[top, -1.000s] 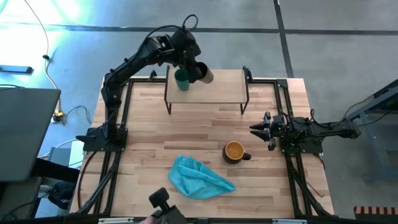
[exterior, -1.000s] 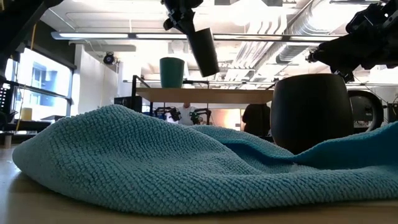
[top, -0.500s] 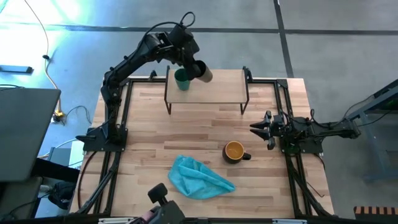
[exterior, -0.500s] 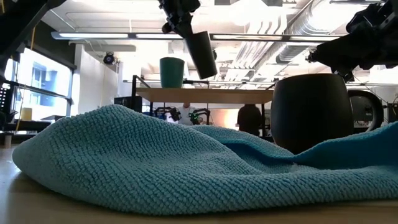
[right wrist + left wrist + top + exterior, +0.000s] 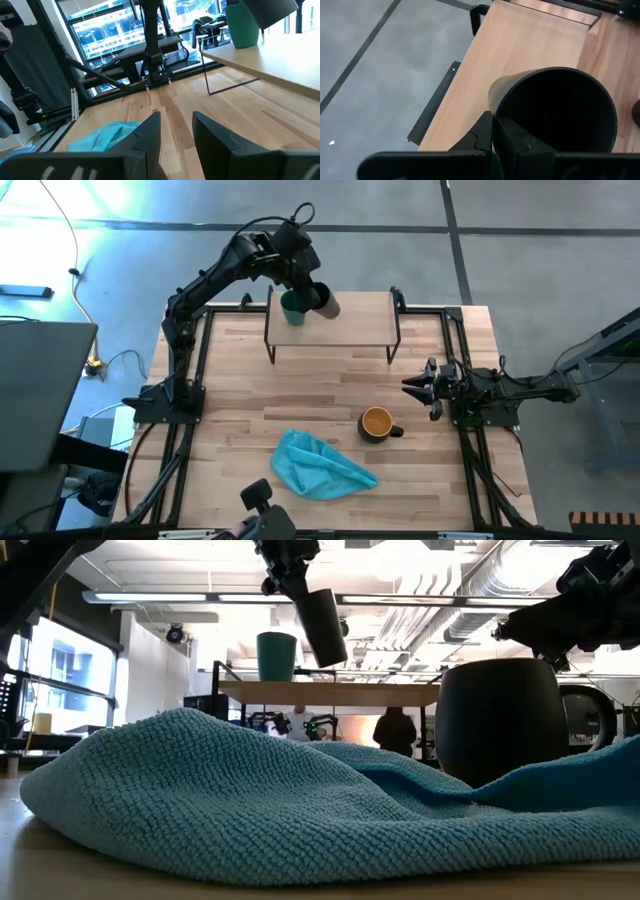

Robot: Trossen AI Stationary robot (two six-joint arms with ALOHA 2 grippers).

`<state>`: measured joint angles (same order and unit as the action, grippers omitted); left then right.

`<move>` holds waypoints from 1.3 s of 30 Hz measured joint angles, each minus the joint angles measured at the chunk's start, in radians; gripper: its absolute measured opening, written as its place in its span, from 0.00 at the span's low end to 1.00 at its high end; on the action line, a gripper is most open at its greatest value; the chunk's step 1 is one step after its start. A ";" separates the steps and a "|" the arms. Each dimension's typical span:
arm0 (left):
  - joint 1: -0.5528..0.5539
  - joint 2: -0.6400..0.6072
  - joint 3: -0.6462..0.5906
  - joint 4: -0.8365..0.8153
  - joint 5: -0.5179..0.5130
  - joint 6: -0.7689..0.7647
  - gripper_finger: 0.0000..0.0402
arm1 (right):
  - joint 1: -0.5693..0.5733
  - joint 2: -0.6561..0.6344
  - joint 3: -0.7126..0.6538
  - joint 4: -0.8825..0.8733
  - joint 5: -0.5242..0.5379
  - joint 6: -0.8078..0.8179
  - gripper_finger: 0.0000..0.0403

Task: Stack small to large cups/mugs on shelf
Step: Put the black cup on the shelf

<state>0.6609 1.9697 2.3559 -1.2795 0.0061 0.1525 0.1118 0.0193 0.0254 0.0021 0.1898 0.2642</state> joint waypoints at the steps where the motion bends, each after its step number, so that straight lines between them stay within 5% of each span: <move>1: 0.000 0.000 0.000 0.001 0.007 0.000 0.00 | 0.000 0.000 0.000 0.000 0.000 0.000 0.26; 11: -0.059 0.000 0.000 -0.031 0.095 0.022 0.00 | 0.000 0.000 0.000 0.000 0.000 0.000 0.26; 39: -0.079 0.072 -0.005 0.035 -0.049 0.088 0.00 | 0.000 0.000 0.000 0.000 -0.005 0.052 0.26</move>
<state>0.5815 2.0422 2.3508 -1.2444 -0.0427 0.2405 0.1116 0.0194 0.0254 0.0025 0.1844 0.3160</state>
